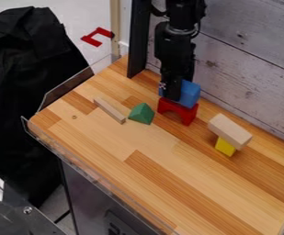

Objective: Remove blue block from the tower and put it on the red arch

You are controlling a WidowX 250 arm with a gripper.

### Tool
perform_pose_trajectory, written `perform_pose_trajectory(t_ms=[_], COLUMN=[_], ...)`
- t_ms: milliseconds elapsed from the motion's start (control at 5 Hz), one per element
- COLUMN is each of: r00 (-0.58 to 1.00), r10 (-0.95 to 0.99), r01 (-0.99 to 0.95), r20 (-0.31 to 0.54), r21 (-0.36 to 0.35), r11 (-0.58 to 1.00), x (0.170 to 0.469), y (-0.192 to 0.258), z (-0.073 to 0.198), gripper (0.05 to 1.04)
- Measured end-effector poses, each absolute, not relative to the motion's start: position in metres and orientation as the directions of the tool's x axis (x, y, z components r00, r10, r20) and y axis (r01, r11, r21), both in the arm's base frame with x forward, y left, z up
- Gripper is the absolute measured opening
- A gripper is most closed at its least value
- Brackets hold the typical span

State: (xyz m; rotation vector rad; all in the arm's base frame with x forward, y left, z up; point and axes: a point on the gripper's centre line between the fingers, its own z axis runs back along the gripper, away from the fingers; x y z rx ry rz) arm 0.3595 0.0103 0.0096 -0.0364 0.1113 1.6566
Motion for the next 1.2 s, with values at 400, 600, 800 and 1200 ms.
perform_pose_trajectory(t_ms=[400, 600, 800, 1200], r00=[-0.082, -0.074, -0.068, -0.005], r10=[0.992, 0.993, 0.995, 1.0], r01=[-0.996, -0.996, -0.997, -0.997], r20=[-0.1, -0.09, -0.078, -0.015], r21=[0.046, 0.046, 0.028, -0.08], r11=[-0.078, -0.07, -0.066, -0.006], x=[0.363, 0.362, 0.362, 0.355], y=[0.005, 0.007, 0.009, 0.003], z=[0.01, 0.01, 0.019, 0.076], gripper=[0.938, 1.001, 1.001, 1.001])
